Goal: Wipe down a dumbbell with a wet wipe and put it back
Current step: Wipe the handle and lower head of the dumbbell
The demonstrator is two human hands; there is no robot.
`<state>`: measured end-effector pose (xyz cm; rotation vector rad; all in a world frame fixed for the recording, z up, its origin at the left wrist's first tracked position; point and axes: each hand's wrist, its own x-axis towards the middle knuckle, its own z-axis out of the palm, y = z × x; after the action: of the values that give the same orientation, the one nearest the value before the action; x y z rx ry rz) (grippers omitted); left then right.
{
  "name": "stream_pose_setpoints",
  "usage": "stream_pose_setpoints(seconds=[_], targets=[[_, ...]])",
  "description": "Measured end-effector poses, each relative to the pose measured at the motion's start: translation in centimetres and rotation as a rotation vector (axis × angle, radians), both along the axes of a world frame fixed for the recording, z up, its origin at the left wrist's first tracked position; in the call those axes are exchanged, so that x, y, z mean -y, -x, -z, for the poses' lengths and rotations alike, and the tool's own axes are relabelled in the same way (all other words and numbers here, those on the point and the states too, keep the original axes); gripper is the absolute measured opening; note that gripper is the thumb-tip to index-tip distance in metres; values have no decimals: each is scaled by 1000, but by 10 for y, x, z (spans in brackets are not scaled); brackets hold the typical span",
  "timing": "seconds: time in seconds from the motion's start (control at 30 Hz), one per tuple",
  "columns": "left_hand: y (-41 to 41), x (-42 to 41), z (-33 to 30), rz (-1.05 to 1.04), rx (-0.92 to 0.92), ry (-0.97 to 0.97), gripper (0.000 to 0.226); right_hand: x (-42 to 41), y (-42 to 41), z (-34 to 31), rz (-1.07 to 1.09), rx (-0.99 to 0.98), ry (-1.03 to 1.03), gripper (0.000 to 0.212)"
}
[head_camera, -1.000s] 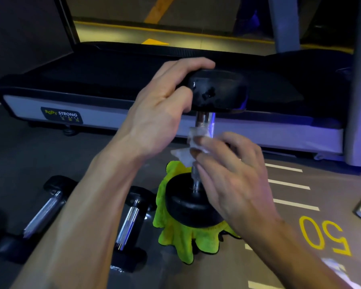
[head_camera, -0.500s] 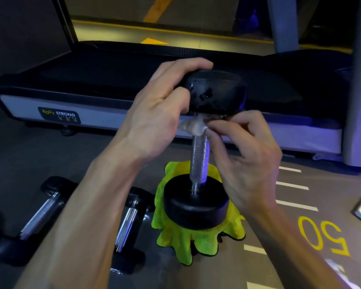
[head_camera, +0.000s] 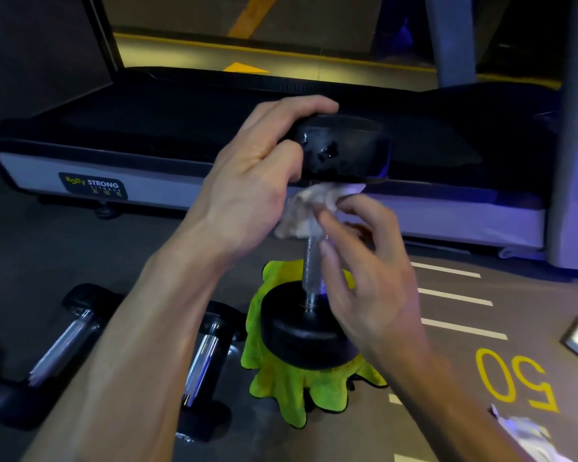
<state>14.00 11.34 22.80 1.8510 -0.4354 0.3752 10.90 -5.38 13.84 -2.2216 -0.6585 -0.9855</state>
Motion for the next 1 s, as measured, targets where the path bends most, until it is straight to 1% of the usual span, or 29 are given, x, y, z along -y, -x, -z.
stream_pose_setpoints(seconds=[0.1, 0.2, 0.33, 0.47, 0.53, 0.67, 0.73, 0.83, 1.0], targets=[[0, -1, 0, -3, 0, -1, 58, 6, 9, 8, -51, -42, 104, 42], [0, 0, 0, -4, -2, -10, 58, 2, 5, -2, -3, -49, 167, 46], [-4, -1, 1, -19, -9, 0, 58, 4, 7, -3, 16, -69, 185, 43], [-5, -1, 0, -24, -10, 8, 58, 12, 25, 5, 1, -106, 266, 37], [-4, 0, 0, -27, -13, 3, 58, 8, 20, -4, 20, -109, 273, 40], [-3, 1, 0, -46, -21, -6, 59, -4, 4, -20, 152, -87, 269, 48], [-4, -1, 0, -53, -29, 1, 59, -1, 16, -9, 120, -125, 311, 50], [-3, 0, 0, -36, -27, 14, 58, 8, 39, 9, 56, -144, 373, 46], [-2, 4, 0, -24, -23, 0, 58, 13, 21, -16, 73, -173, 323, 53]])
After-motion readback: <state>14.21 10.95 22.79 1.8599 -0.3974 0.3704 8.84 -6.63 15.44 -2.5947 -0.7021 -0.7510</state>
